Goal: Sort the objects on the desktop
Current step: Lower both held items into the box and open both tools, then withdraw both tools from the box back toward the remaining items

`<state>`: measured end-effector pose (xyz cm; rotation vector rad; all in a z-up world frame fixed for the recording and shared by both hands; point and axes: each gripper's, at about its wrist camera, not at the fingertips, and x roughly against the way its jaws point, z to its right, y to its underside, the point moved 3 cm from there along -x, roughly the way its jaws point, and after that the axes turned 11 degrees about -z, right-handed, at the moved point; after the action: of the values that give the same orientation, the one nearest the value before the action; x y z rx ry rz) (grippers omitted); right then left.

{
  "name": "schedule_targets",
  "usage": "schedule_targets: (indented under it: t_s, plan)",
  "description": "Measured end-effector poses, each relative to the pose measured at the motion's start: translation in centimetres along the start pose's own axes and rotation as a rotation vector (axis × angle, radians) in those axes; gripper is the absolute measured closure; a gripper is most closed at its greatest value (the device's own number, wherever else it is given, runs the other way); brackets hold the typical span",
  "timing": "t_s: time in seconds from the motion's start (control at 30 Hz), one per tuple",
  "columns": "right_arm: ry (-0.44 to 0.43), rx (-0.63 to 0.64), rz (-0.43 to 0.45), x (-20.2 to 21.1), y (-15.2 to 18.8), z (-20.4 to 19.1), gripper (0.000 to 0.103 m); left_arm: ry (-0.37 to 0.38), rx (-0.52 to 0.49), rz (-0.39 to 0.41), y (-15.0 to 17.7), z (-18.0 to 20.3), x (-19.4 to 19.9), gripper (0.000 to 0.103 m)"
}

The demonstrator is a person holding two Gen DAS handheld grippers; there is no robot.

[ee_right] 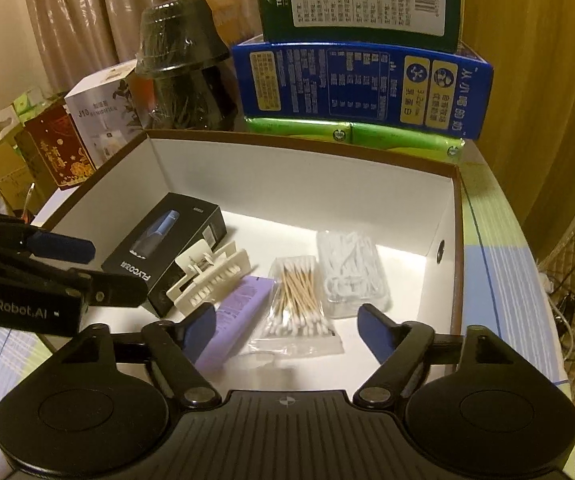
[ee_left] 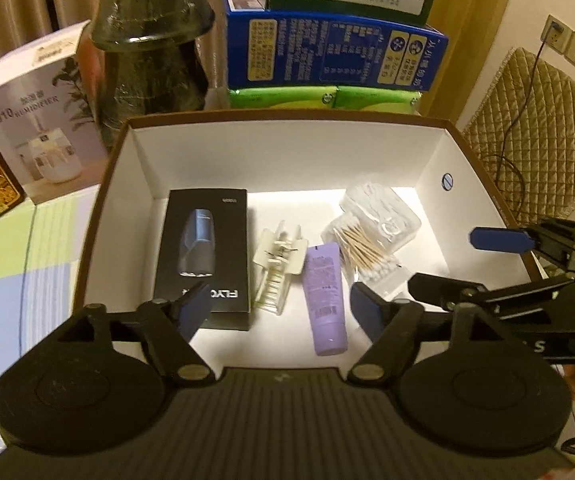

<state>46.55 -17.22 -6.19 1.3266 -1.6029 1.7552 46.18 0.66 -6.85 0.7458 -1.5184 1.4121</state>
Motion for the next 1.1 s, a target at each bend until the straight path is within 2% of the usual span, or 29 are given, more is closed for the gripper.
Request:
schedule_targets:
  t_s: [0.13,0.23,0.4,0.57,1.1]
  plan:
    - [-0.010,-0.014,0.018,0.9,0.2,0.0,0.014,-0.023,-0.002,0.008,0.2,-0.1,0.8,0.024]
    - [-0.015,-0.024,0.033,1.7,0.4,-0.1,0.008,-0.034,0.006,0.014,0.5,-0.1,1.4,0.016]
    - [-0.031,-0.048,0.052,3.4,1.2,-0.2,0.002,-0.050,0.017,0.024,1.3,-0.2,2.6,0.012]
    - [-0.040,-0.062,0.069,5.1,2.2,-0.4,0.002,-0.075,0.032,0.035,2.3,-0.5,3.9,0.007]
    - [-0.050,-0.107,0.113,9.6,5.6,-1.6,0.002,-0.088,0.054,0.073,6.7,0.0,9.0,0.007]
